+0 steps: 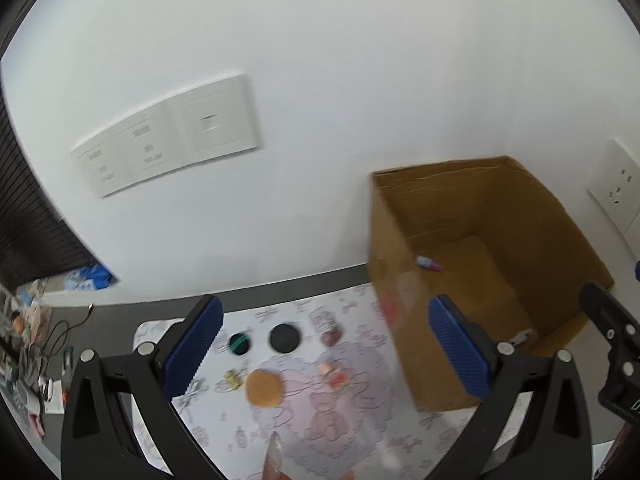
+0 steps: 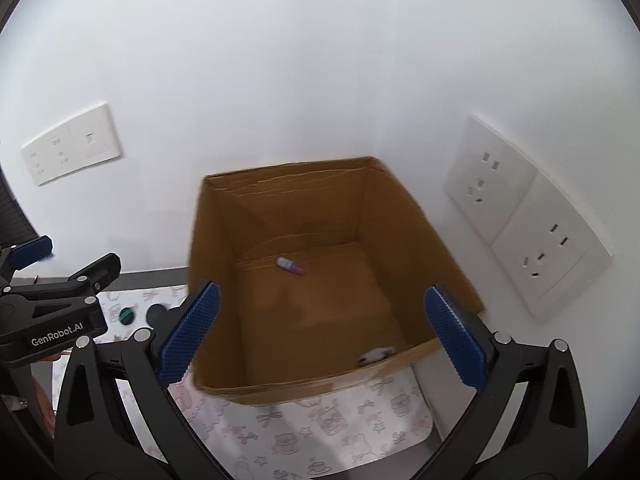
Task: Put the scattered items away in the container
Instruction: 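Move both open tools back toward the remaining items on the tablecloth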
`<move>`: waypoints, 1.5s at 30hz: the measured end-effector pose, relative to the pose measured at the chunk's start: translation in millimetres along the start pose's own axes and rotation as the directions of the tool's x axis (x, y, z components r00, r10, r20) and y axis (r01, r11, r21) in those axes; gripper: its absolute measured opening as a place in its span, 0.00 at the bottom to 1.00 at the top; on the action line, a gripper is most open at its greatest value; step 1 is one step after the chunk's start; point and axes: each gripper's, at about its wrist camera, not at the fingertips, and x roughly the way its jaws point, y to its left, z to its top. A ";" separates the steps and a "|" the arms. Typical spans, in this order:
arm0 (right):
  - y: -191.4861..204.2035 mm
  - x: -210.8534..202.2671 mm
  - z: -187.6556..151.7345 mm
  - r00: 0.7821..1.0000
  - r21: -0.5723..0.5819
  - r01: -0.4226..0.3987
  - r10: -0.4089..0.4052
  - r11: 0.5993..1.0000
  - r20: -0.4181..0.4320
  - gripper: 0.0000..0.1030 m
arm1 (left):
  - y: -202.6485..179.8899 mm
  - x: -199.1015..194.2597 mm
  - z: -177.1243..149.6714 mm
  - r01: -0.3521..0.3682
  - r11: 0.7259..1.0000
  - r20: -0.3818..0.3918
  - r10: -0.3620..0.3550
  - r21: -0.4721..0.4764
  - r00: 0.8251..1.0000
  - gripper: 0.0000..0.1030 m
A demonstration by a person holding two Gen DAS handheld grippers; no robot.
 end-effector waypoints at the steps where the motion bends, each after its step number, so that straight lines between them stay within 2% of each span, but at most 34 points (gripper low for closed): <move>1: 5.5 -1.6 -0.7 1.000 -0.006 -0.009 0.009 1.000 0.002 1.00 | 5.6 -0.9 -1.4 -0.007 1.000 -0.001 0.007 -0.008 1.000 0.99; 9: 55.6 -15.4 -11.1 0.996 -0.069 -0.082 0.083 0.994 0.013 1.00 | 59.8 -20.8 -19.3 -0.074 0.994 0.001 0.074 -0.080 0.997 0.99; 14: 89.5 -27.3 -20.4 0.988 -0.124 -0.154 0.157 0.980 0.011 1.00 | 93.7 -35.5 -33.8 -0.114 0.987 -0.005 0.115 -0.114 0.993 0.99; 24: 149.6 -49.0 -39.2 0.975 -0.199 -0.218 0.224 0.955 0.006 1.00 | 141.0 -58.5 -63.9 -0.152 0.976 -0.008 0.153 -0.156 0.988 0.99; 33: 175.8 -50.2 -50.8 0.968 -0.227 -0.246 0.251 0.943 -0.006 1.00 | 159.8 -48.4 -74.4 -0.146 0.975 -0.028 0.144 -0.165 0.989 0.99; 45: 185.2 -22.2 -57.3 0.970 -0.238 -0.244 0.237 0.940 -0.056 1.00 | 161.9 -19.4 -78.0 -0.138 0.978 -0.058 0.130 -0.157 0.990 0.99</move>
